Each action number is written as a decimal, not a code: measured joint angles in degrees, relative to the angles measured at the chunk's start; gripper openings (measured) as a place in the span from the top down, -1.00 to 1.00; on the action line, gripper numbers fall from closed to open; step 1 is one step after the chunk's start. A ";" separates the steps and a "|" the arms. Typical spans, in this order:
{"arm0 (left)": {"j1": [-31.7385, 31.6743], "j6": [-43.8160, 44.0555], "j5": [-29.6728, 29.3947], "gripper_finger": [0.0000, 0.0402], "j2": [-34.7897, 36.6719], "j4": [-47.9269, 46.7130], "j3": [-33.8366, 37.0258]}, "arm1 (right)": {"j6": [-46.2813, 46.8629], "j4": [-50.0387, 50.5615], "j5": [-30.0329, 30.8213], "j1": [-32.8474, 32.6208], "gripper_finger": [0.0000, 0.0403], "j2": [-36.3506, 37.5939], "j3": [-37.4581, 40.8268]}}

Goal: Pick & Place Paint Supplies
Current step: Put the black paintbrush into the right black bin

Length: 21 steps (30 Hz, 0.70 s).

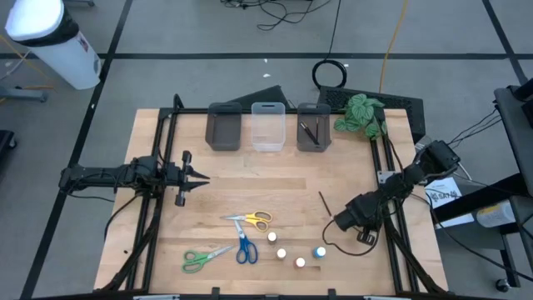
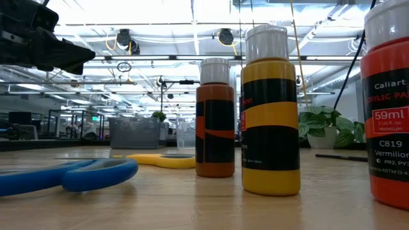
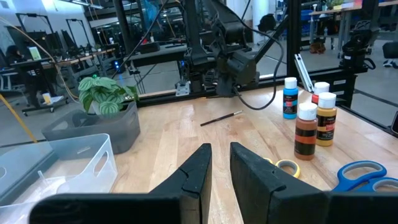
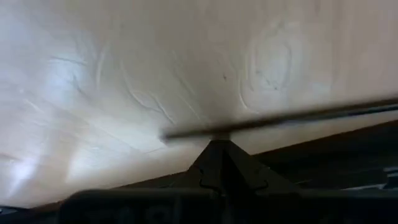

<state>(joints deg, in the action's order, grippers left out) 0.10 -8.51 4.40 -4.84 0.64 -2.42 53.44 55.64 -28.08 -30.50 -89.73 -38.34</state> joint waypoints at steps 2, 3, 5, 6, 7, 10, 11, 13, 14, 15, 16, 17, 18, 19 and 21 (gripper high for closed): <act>0.00 0.00 0.00 0.64 0.02 -0.02 0.00 | 0.55 -3.00 0.45 0.08 1.00 0.10 0.54; 0.00 0.00 0.00 0.64 0.01 0.00 0.00 | 0.50 -3.62 0.73 0.22 1.00 0.11 0.56; 0.00 0.00 0.00 0.64 0.02 0.00 0.00 | -0.06 -4.48 1.39 0.89 1.00 0.13 0.52; 0.00 -0.01 0.00 0.64 0.02 0.00 0.00 | -0.43 -4.55 1.95 1.30 1.00 0.13 0.35; -0.01 0.00 0.00 0.64 0.01 0.00 0.00 | -1.18 -4.55 3.12 1.64 1.00 0.11 -0.11; 0.00 0.00 0.00 0.64 0.02 0.00 0.00 | -3.87 -4.94 7.44 3.05 1.00 0.24 -1.82; 0.00 -0.01 0.00 0.64 0.00 -0.01 0.00 | -4.89 -5.33 9.06 3.44 1.00 0.24 -2.34; 0.00 0.00 0.00 0.64 0.02 0.00 0.00 | -6.69 -5.99 12.68 4.26 1.00 0.32 -3.44; 0.00 0.00 0.00 0.64 0.00 0.00 -0.01 | -7.71 -6.20 14.99 4.65 1.00 0.30 -3.97; 0.00 -0.01 0.00 0.64 0.02 0.00 0.00 | -8.46 -6.60 17.23 4.98 1.00 0.24 -4.59; 0.00 0.00 0.00 0.64 0.02 0.00 0.00 | -9.44 -7.04 19.35 5.21 1.00 0.22 -5.30; 0.00 -0.01 0.00 0.64 0.01 0.00 0.00 | -10.48 -7.26 21.09 5.43 1.00 0.18 -6.08; 0.00 -0.01 0.00 0.64 0.00 0.00 0.00 | -11.71 -7.29 23.36 5.59 1.00 0.17 -6.94; -0.01 0.00 0.00 0.64 0.02 0.00 0.00 | -12.79 -6.99 25.36 5.73 1.00 0.36 -7.90; 0.00 -0.02 0.00 0.64 0.00 -0.02 0.00 | -14.81 -5.71 31.22 5.81 1.00 0.58 -9.65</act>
<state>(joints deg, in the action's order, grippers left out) 0.10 -8.53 4.40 -4.84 0.62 -2.42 38.63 49.93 3.14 -24.69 -89.15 -47.99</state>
